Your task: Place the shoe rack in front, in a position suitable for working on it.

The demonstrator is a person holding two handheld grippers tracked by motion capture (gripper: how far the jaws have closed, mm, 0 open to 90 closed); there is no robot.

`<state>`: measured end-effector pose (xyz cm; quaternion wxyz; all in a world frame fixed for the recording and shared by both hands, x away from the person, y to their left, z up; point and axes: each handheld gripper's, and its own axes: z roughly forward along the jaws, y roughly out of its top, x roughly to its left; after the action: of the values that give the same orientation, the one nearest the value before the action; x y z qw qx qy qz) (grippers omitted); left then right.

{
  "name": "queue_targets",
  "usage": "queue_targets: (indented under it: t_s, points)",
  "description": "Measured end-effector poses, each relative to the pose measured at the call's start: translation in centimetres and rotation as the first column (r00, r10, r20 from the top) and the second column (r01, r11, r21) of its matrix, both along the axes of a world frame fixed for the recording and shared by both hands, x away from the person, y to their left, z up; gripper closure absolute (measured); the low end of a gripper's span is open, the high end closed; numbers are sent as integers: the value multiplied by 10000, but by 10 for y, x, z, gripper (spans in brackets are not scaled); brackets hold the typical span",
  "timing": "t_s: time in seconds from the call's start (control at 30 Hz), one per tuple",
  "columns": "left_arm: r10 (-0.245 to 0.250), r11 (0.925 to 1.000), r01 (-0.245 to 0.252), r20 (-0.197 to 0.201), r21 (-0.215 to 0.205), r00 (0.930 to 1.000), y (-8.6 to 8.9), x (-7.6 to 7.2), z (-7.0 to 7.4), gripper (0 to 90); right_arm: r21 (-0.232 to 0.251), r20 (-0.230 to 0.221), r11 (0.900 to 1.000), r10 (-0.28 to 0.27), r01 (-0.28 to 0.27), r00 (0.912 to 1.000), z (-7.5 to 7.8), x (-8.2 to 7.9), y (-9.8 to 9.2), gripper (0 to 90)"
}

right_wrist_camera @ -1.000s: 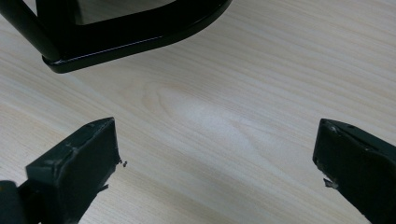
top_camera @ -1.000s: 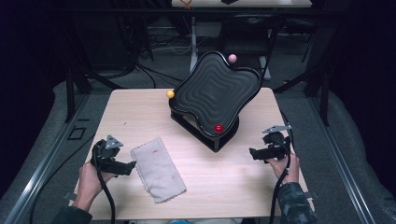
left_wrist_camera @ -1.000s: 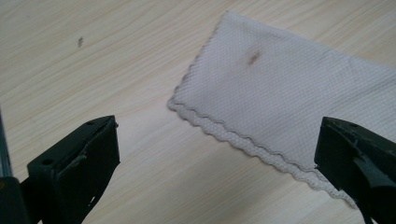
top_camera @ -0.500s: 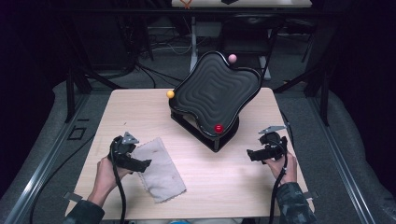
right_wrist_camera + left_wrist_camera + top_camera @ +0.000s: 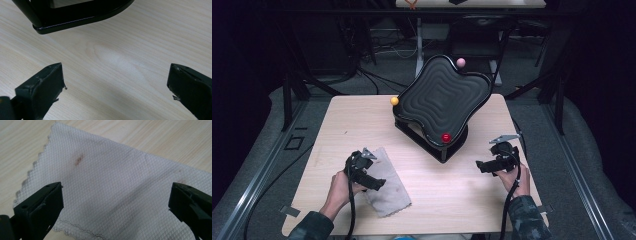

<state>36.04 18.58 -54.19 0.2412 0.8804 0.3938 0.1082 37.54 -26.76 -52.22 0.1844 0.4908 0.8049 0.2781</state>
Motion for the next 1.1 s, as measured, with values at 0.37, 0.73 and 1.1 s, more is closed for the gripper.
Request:
queue_targets:
  t_s: [0.37, 0.73, 1.1]
  points:
    - [-261, 9959, 316, -652, 842, 9975, -9, 0, -19, 76, -10, -11, 10000, 29, -29, 10000, 0, 0, -1, 3]
    - [-115, 9976, 173, -859, 667, 9962, -7, 0, -22, 108, -67, -81, 9999, 109, -110, 9999, -1, 0, 0, 0]
    - [-217, 9987, 245, -618, 445, 9979, -7, -5, -17, 338, -103, -85, 9999, 96, -97, 9999, -1, 0, -1, 0]
